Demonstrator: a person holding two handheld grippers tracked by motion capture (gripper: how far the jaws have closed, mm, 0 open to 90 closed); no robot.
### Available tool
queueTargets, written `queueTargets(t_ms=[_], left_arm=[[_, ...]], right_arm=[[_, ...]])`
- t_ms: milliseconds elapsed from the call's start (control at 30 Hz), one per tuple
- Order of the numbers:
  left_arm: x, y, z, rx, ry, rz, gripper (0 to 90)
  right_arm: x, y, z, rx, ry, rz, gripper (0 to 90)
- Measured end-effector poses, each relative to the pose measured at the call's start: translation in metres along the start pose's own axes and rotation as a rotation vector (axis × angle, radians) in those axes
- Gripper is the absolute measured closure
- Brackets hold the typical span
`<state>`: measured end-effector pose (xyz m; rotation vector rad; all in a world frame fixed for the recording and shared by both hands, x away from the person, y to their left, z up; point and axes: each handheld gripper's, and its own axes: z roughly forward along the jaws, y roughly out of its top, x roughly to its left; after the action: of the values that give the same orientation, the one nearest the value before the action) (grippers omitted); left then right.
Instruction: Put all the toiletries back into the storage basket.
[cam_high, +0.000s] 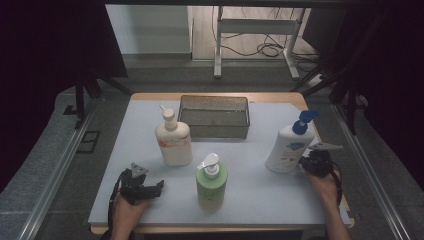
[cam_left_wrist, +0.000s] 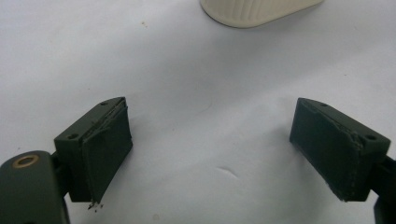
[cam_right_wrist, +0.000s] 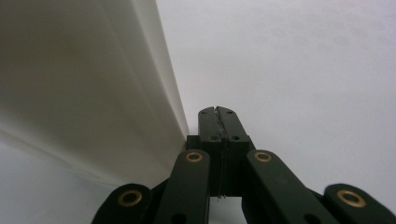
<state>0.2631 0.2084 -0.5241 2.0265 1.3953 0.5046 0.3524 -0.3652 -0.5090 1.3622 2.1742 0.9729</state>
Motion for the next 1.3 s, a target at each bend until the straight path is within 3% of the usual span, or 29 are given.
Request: queueTargets(t_ms=[333,867,1300], left_arm=[[0.0,0.0,0.0,0.0,0.0,0.0,12.0],[0.0,0.0,0.0,0.001,0.001,0.0,12.0],[0.0,0.0,0.0,0.001,0.001,0.0,12.0]], right_arm=[[0.004,-0.001,0.0,0.005,0.052,-0.025,89.5],[0.019,-0.005,-0.003,0.024,0.044,-0.059,89.4],[0.032,-0.007,-0.004,0.037,0.065,-0.082,88.5]])
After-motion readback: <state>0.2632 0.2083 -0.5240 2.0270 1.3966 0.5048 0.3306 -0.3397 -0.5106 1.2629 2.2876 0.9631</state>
